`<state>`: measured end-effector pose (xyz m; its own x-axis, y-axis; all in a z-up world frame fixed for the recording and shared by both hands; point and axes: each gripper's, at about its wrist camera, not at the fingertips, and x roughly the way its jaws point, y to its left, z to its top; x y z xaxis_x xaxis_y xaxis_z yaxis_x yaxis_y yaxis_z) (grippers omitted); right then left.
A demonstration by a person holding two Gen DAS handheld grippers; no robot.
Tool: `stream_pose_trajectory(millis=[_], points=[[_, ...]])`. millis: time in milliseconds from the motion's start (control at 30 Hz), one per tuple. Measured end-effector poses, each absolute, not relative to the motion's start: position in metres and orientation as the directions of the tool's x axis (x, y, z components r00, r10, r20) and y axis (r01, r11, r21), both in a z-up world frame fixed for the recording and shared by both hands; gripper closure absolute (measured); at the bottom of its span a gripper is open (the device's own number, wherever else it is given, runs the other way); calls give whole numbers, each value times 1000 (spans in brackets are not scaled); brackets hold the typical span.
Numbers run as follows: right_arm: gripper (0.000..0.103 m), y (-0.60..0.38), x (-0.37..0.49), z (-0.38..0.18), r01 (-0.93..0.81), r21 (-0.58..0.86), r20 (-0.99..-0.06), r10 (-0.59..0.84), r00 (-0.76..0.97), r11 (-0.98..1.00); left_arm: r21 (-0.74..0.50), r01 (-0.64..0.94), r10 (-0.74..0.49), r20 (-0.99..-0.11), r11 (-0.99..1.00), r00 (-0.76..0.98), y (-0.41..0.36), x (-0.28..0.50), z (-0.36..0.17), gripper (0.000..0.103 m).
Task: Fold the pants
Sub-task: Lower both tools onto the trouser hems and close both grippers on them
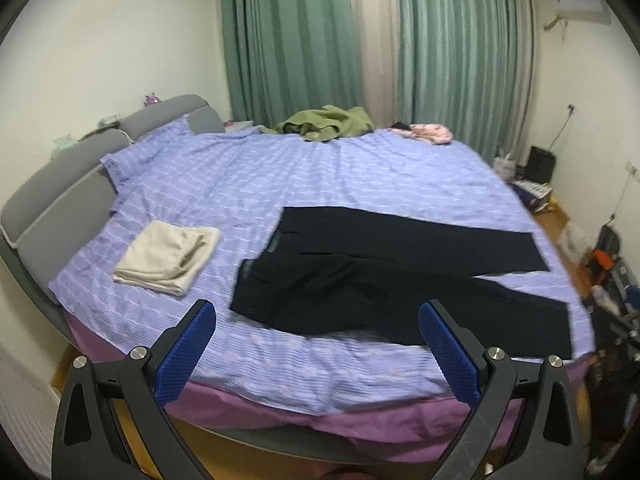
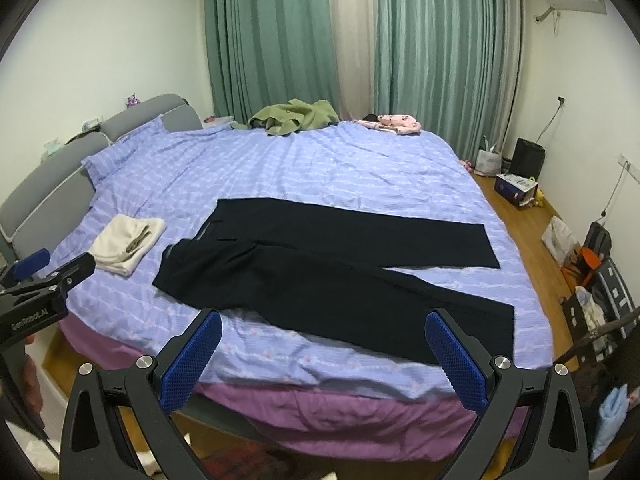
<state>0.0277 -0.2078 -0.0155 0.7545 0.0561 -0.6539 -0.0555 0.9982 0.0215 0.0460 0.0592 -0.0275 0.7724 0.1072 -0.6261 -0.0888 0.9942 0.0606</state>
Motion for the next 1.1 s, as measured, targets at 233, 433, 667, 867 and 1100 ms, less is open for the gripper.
stream_pose_trajectory(millis=[233,433,667,867,1100], points=[[0,-190,80,-61,15,47,-702,22,712,999,153,-75,157,-638,985,754,90,97,-66,0],[0,-163,130,-115,53,29,-763,-12,646,998,140,-58,143,-735,988,663,127,156,-127,0],[0,-135,189,-188,124,44,-845,-29,534,991,84,-41,92,-826,996,555,156,208,-207,0],[0,-137,217,-243,253,106,-885,-25,464,962,1,-73,35,-881,997,473,164,242,-264,0],[2,-145,233,-302,423,174,-926,1,378,889,-30,-128,24,-916,991,401,177,265,-316,1]])
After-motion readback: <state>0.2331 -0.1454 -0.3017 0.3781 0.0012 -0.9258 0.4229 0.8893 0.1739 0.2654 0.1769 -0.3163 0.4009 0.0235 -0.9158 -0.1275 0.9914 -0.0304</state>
